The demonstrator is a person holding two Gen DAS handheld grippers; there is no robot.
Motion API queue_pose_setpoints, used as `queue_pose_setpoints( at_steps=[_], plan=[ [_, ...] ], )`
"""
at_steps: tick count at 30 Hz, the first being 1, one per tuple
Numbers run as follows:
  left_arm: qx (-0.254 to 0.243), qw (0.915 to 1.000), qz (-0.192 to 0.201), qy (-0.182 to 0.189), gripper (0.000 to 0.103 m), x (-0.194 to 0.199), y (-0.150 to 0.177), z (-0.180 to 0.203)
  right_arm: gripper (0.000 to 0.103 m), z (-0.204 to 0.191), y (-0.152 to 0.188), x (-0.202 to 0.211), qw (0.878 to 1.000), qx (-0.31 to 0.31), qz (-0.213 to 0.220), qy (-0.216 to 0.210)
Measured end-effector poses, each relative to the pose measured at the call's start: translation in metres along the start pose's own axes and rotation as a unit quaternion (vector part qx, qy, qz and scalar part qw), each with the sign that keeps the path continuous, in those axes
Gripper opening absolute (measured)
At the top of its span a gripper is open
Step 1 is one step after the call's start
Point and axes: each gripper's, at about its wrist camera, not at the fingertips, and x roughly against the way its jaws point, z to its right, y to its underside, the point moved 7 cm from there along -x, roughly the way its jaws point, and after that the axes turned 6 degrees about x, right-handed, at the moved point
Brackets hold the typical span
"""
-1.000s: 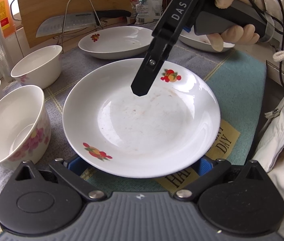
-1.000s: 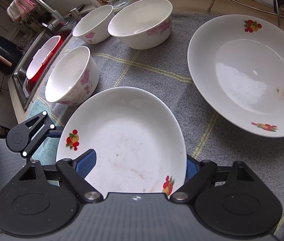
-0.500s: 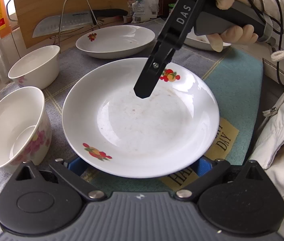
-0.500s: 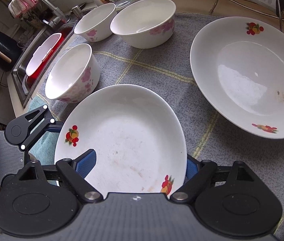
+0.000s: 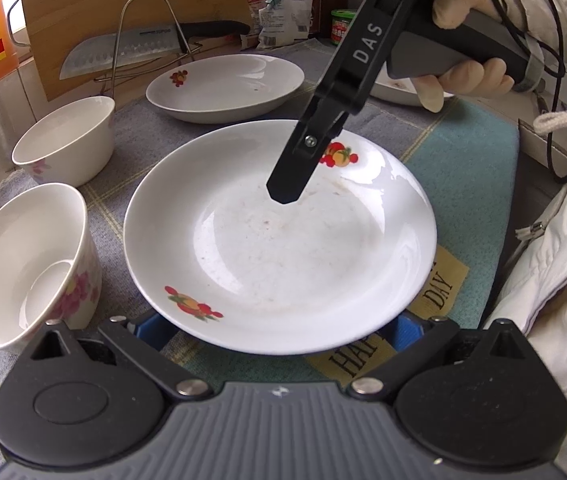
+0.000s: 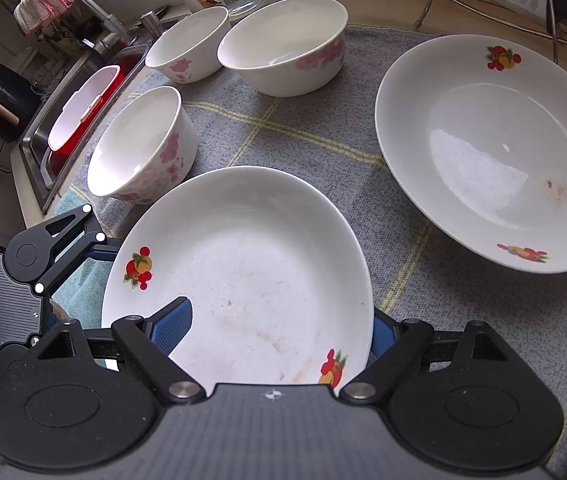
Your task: Organize plates and bowls
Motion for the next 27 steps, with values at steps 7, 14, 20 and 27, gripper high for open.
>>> queue_pose_setpoints(
  at_steps=[7, 14, 20, 27],
  plan=[
    [-0.007, 1.0000, -0.001, 0.001, 0.102, 0.000, -0.006, 0.004, 0.092, 0.002, 0.002, 0.011, 1.000, -0.002, 0.012, -0.001],
    [-0.024, 0.9997, 0.000, 0.000, 0.102, -0.003, -0.015, 0.011, 0.092, 0.008, 0.007, 0.027, 1.000, -0.008, 0.030, 0.001],
    [-0.038, 0.9993, 0.002, 0.004, 0.102, -0.009, -0.024, 0.020, 0.092, 0.016, 0.015, 0.044, 0.999, -0.015, 0.047, 0.008],
    [-0.053, 0.9985, 0.003, 0.016, 0.102, -0.017, -0.043, 0.036, 0.092, 0.031, 0.027, 0.065, 0.997, -0.033, 0.069, 0.018]
  ],
)
